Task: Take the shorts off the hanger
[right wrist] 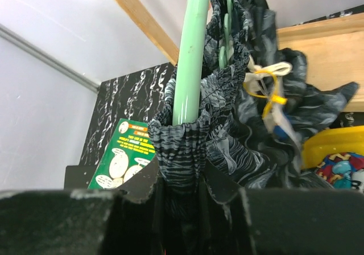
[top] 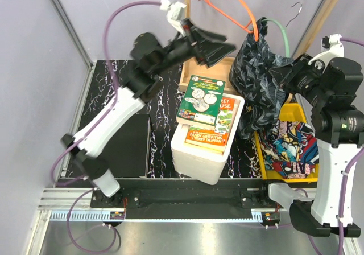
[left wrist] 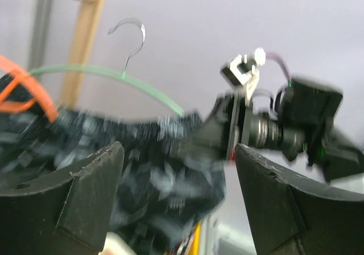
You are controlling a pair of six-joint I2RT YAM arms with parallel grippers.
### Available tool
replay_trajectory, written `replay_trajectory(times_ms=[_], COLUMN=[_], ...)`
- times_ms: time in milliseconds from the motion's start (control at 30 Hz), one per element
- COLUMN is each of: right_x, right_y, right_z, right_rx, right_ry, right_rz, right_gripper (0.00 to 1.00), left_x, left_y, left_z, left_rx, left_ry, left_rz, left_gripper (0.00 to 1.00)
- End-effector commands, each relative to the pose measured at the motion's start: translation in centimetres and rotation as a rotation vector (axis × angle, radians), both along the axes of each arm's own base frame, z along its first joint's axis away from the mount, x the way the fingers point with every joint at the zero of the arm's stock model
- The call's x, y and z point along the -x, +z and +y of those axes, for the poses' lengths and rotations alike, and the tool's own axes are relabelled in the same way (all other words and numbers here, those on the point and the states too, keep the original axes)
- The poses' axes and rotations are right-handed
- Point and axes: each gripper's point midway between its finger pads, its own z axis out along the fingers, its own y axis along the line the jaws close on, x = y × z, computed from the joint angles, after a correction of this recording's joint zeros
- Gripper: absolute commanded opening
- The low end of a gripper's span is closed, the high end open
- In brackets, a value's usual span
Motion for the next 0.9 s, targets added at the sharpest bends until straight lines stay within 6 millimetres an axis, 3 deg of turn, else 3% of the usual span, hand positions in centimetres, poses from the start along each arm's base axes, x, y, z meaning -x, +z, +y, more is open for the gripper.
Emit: replay_trajectory(times_ms=[0, 33, 67, 100, 133, 200, 233, 300, 467, 633, 833, 867], right_x=[1.7, 1.8, 1.8, 2.1, 2.2, 2.2, 2.3, 2.7, 3.2, 3.7, 3.7, 3.7], right_y=[3.7, 3.5, 2.8, 2.8, 2.6, 1.6, 1.3, 0.5, -1.0, -0.6, 0.6, 0.6], right_z=[-1.0, -1.0, -1.0, -1.0, -1.0, -0.9, -1.0, -1.3, -2.0, -2.5, -2.5, -2.2], right_rx=[0.037, 0.032, 0.034, 0.036, 0.041, 0.079, 0.096, 0.143, 0.226, 0.267, 0.276, 0.276], right_ry=[-0.053, -0.054, -0.055, -0.056, -0.053, -0.03, -0.029, -0.028, -0.037, -0.059, -0.056, -0.037], right_rz=[-0.159, -0.153, -0.138, -0.144, -0.147, -0.138, -0.132, -0.132, -0.13, -0.16, -0.196, -0.196], right_gripper=[0.0, 0.0, 0.0, 0.0, 0.0, 0.0, 0.0, 0.0, 0.0, 0.0, 0.0, 0.0], left_x=[1.1, 1.0, -0.8, -0.8, -1.6, -2.3, -2.6, -2.4, -2.0, -1.9, -1.9, -1.6], left_y=[6.6, 6.7, 5.6, 6.7, 5.6, 6.1, 4.8, 4.5, 0.5, -3.0, -4.7, -4.1], left_z=[-1.8, -2.6, -4.1, -4.1, -5.6, -6.0, -7.4, -8.1, -10.8, -12.9, -14.5, -14.5], left_rx=[0.238, 0.254, 0.259, 0.294, 0.297, 0.339, 0.323, 0.33, 0.257, 0.195, 0.181, 0.19], left_ry=[-0.131, -0.15, -0.138, -0.138, -0.152, -0.136, -0.15, -0.148, -0.138, -0.166, -0.202, -0.222], left_rz=[-0.065, -0.036, 0.006, 0.009, 0.074, 0.141, 0.218, 0.274, 0.467, 0.644, 0.73, 0.725], left_gripper=[0.81, 0.8, 0.8, 0.79, 0.78, 0.76, 0.75, 0.75, 0.72, 0.65, 0.63, 0.63])
